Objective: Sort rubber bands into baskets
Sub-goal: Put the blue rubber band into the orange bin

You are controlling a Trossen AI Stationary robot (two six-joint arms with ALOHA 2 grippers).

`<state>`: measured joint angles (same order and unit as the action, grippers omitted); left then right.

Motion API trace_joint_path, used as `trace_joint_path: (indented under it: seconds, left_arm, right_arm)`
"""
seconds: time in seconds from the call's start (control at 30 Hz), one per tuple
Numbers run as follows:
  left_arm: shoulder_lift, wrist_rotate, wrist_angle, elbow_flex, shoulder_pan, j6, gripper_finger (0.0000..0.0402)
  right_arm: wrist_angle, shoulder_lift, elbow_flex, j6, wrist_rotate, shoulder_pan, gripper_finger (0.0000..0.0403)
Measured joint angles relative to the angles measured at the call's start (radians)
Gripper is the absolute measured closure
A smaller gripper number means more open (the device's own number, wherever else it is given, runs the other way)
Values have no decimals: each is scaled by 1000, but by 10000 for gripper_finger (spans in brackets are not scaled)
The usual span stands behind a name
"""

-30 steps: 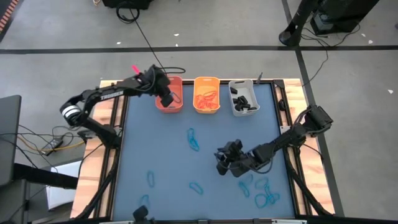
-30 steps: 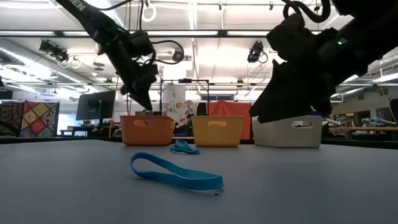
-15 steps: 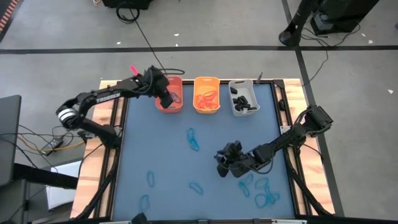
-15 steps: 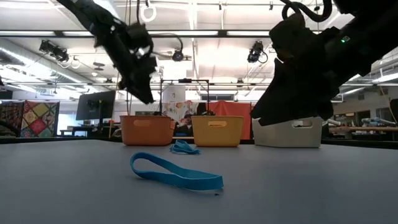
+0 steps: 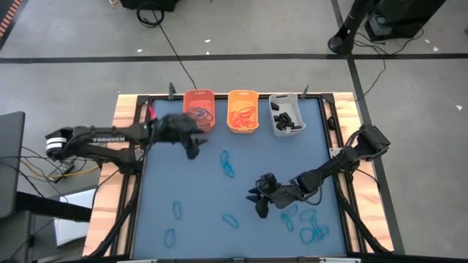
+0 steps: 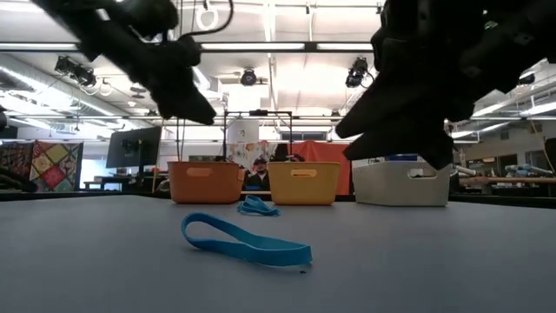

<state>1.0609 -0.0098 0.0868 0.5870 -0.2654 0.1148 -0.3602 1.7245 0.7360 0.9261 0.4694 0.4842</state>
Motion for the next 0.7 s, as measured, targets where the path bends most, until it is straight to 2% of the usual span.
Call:
trace_joint_path:
  seconds: [0.2,0.33,0.47,0.7]
  left_arm:
    - [-31,-73,-260,-193,212,80,205]
    - [-5,-129,-532,-329,343,162,205]
    - [33,-188,-774,-429,445,224,205]
    - [95,-283,-861,-461,553,229,205]
  right_arm:
    - [-6,127,108,-90,-24,0,245]
    - [-4,226,209,-148,-35,0,245]
    - [-5,314,291,-195,-101,0,245]
    - [-18,437,392,-228,-116,5,245]
